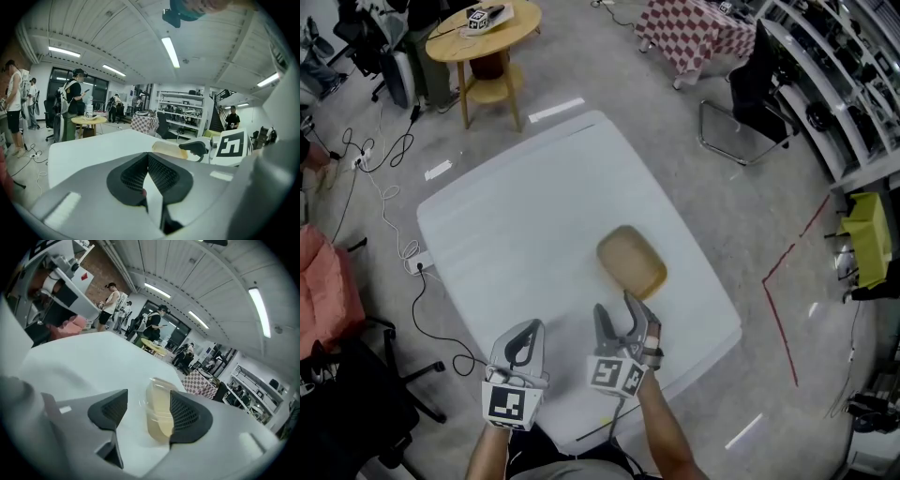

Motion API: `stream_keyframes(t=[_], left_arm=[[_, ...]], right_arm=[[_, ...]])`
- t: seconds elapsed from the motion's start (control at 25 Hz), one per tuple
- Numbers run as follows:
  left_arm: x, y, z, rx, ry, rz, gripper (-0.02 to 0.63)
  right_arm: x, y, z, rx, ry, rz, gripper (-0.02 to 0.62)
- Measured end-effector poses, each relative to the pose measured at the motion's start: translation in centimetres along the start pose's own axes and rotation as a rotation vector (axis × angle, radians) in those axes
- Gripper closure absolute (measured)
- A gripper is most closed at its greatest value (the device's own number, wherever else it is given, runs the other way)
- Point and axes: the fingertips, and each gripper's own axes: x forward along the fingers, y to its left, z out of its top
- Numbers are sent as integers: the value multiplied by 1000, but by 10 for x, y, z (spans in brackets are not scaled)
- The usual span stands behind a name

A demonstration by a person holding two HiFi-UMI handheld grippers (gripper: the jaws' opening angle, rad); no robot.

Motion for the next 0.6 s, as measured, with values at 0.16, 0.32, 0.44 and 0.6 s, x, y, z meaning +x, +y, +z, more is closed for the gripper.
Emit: stream_keyframes(t=[0.16,0.32,0.44,0.6], left_arm=[[2,4,1,-19,0,12,594],[4,6,-3,-2,9,9,594],[6,8,-4,0,13,10,594],[9,10,-3,-31,9,17,594]], right_arm=[[12,-2,-6,-101,48,-41,286],[20,0,-10,-165,60,-51,278],[26,3,-13,-182,70,-49,276],[32,3,-17,-185,80,-60,278]])
